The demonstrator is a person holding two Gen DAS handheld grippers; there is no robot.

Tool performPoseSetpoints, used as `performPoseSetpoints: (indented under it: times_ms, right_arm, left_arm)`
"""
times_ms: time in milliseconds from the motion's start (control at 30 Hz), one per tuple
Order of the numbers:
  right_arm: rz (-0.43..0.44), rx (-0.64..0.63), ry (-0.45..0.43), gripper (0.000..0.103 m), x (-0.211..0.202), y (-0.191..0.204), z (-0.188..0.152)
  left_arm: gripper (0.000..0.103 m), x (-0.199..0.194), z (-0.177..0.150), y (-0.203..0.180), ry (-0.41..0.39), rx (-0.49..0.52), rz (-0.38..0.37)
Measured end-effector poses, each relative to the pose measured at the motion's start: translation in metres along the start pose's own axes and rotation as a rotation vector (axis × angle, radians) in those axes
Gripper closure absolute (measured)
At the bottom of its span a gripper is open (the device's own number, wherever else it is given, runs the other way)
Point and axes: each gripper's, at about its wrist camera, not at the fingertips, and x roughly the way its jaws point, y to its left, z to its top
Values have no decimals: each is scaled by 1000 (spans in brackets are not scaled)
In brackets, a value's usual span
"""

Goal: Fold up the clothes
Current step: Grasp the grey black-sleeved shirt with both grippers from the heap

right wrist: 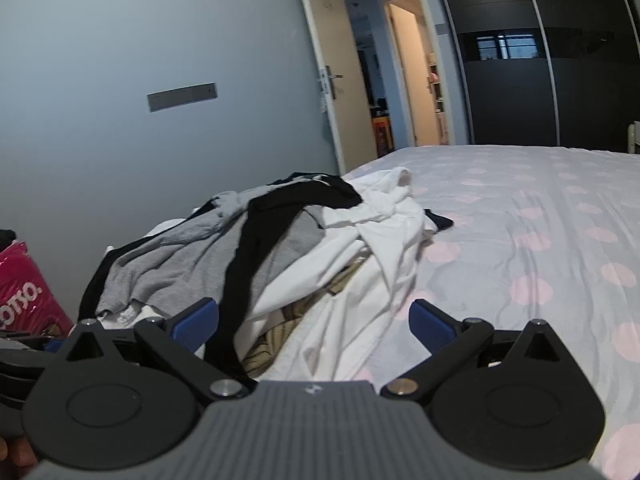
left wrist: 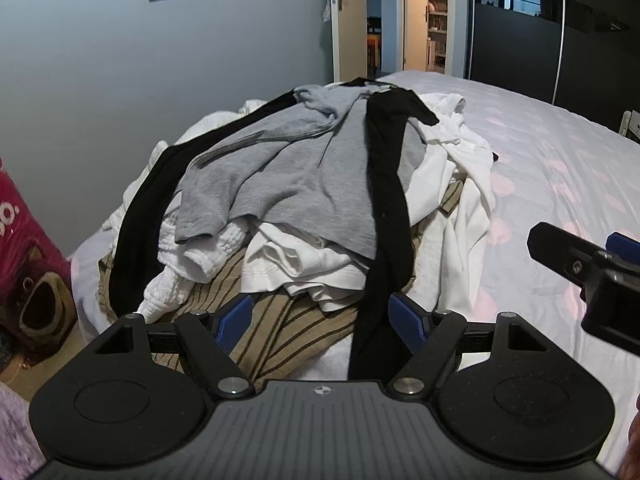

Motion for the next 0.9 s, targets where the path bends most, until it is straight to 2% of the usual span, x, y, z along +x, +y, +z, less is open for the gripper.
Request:
performPoseSetpoints:
  times_ms: [100,233,267,433,567,733,800,867,900]
  right_arm:
    - [20,-13,28,1,7,6,5]
    - [42,-39,69,17,26,19,11]
    - [46,-45,79,17,32,22,12]
    - [83,-72,136,31,65,40,17]
    - [102,-82,171,32,95,50,18]
    - [113,-75,214,36,136,58,21]
    - [109,-80,231,43,150,61,21]
    - [105,-70,257,73,159,62,21]
    - [103,-61,263,80,160,61,21]
  left_arm:
    - [31,1,11,11,5,6,2]
    - [31,9,34,27,-6,32,26]
    - [31,14,42,31,-6,40,26]
    - [32,46,84,45,-18,122,0]
    - [32,74,106,58,-63,140,30]
    - [38,97,107,64,-64,148,31]
    - [52,106,107,66,-61,154,30]
    - [60,114,107,68,-58,160,29]
    - [69,114,108,70,-53,138,14]
